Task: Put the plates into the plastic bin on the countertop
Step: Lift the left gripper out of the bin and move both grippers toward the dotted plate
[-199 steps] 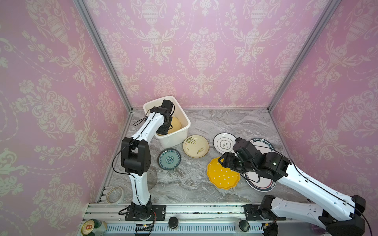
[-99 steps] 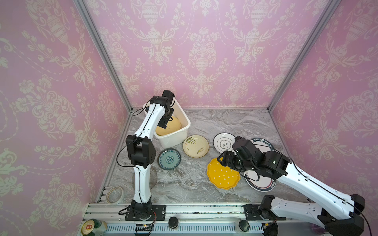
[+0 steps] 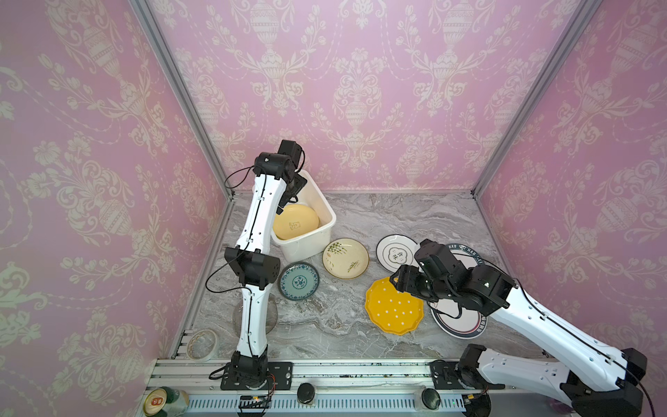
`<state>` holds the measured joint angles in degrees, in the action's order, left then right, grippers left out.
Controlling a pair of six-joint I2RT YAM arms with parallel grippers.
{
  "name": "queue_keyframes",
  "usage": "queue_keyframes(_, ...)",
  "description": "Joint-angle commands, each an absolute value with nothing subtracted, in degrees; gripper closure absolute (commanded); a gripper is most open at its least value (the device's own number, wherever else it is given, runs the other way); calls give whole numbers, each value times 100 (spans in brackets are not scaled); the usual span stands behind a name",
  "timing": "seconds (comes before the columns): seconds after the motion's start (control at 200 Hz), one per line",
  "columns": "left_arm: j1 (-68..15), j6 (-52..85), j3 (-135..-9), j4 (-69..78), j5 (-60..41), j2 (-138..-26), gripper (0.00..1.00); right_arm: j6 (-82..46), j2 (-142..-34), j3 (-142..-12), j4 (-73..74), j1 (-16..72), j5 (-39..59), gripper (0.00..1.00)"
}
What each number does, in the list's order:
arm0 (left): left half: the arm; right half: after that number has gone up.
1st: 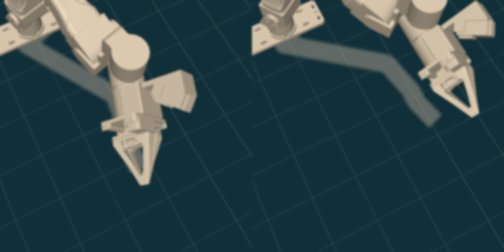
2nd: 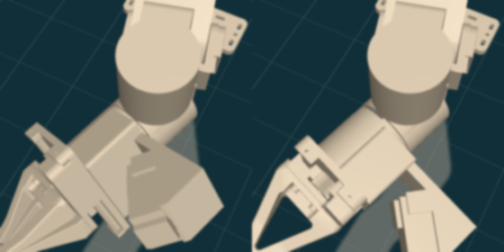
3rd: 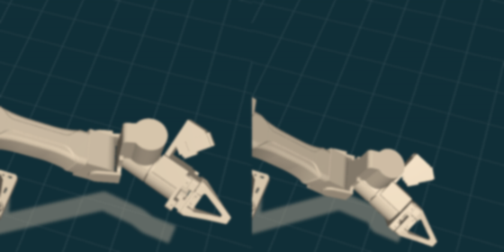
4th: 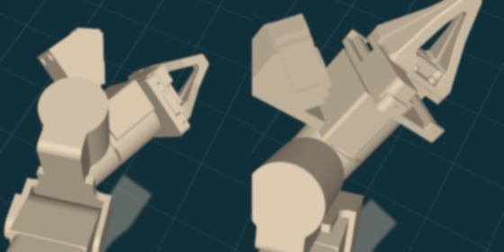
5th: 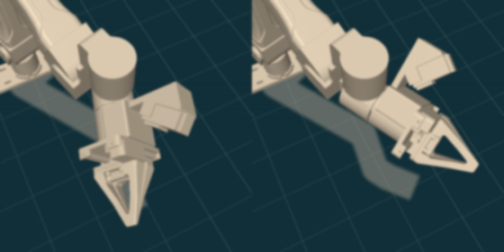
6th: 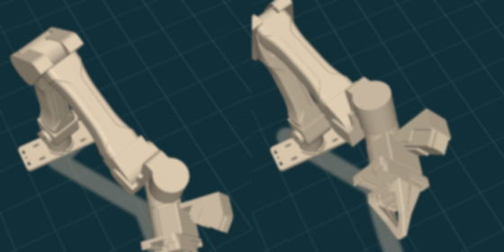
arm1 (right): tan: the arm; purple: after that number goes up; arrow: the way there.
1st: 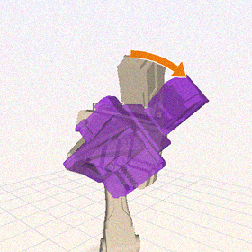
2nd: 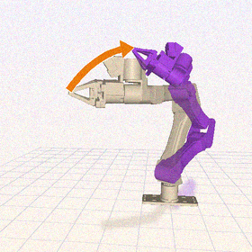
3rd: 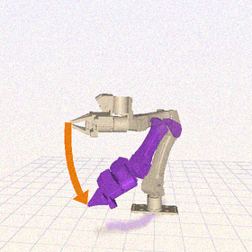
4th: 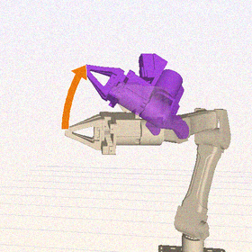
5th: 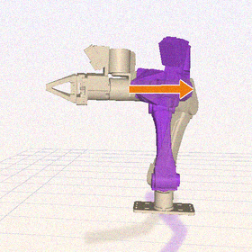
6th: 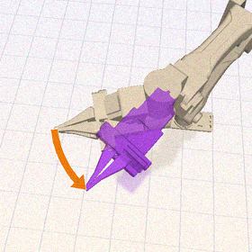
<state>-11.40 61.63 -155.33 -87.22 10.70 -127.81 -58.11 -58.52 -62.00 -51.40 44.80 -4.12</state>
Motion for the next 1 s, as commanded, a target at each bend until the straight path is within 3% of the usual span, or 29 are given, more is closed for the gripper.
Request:
queue_keyframes(0.0,-1259,4340,-15109,-8512,674,-12169,1,-5520,-5613,-5863,-5317,4249,-510,30)
queue_keyframes(0.19,-1529,2726,-13375,-7840,-195,-10996,1,-5415,-5415,-5215,-5004,3651,-196,31)
queue_keyframes(0.435,-1539,2292,-10959,-7141,-1405,-9623,1,-5485,-5750,-4755,-4718,2941,346,29)
queue_keyframes(0.776,-2370,3643,-8249,-5703,-2321,-8771,1,-4531,-6514,-5051,-5259,2149,908,14)
queue_keyframes(0.996,-2768,5092,-7068,-4488,-2635,-8610,1,-4087,-6825,-4833,-4635,1571,1478,12)
